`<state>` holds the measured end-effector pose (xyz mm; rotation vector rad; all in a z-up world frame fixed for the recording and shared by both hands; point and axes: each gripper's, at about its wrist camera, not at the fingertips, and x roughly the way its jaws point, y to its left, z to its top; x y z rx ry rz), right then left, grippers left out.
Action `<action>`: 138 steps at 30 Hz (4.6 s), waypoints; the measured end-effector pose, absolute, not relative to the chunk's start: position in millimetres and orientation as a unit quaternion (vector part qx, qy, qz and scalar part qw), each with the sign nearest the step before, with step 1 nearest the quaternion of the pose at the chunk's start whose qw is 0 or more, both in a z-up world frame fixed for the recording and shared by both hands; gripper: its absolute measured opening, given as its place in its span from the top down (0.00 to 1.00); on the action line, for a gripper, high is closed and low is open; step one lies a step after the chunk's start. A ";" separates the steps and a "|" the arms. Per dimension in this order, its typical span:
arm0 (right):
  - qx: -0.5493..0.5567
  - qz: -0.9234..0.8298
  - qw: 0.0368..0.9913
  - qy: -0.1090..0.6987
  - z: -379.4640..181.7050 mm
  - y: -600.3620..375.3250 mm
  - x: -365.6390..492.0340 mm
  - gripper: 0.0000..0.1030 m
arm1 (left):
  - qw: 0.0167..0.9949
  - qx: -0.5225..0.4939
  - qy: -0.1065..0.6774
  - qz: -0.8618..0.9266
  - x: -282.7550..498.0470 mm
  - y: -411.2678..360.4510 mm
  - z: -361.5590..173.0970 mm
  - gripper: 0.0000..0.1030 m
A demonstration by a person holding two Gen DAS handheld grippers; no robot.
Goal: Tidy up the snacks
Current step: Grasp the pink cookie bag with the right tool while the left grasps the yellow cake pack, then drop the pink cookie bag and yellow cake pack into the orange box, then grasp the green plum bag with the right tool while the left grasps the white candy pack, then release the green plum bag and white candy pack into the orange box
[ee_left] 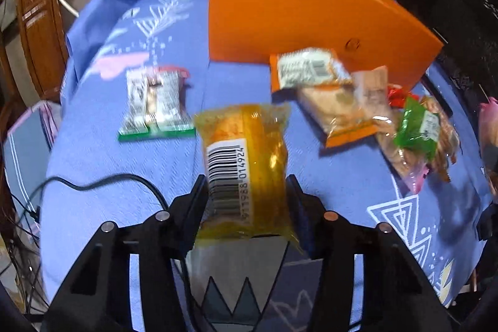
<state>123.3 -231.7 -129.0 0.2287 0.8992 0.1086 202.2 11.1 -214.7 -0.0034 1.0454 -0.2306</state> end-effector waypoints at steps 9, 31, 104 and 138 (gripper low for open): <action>0.107 0.049 0.896 0.429 -125.6 -233.3 119.0 0.57 | 0.864 -0.025 0.487 -0.121 202.0 16.1 -210.6 0.61; 0.093 0.042 0.955 0.278 -18.8 -252.3 211.0 0.56 | 0.926 -0.046 0.318 -0.197 270.1 -23.7 -20.0 0.61; -0.195 0.153 0.899 0.362 -165.4 -177.0 161.6 0.66 | 0.891 0.015 0.453 -0.033 277.3 55.6 -226.8 0.47; 0.007 0.112 0.968 0.224 -51.3 -235.8 167.4 0.66 | 0.942 -0.052 0.266 -0.196 231.6 0.1 -45.2 0.58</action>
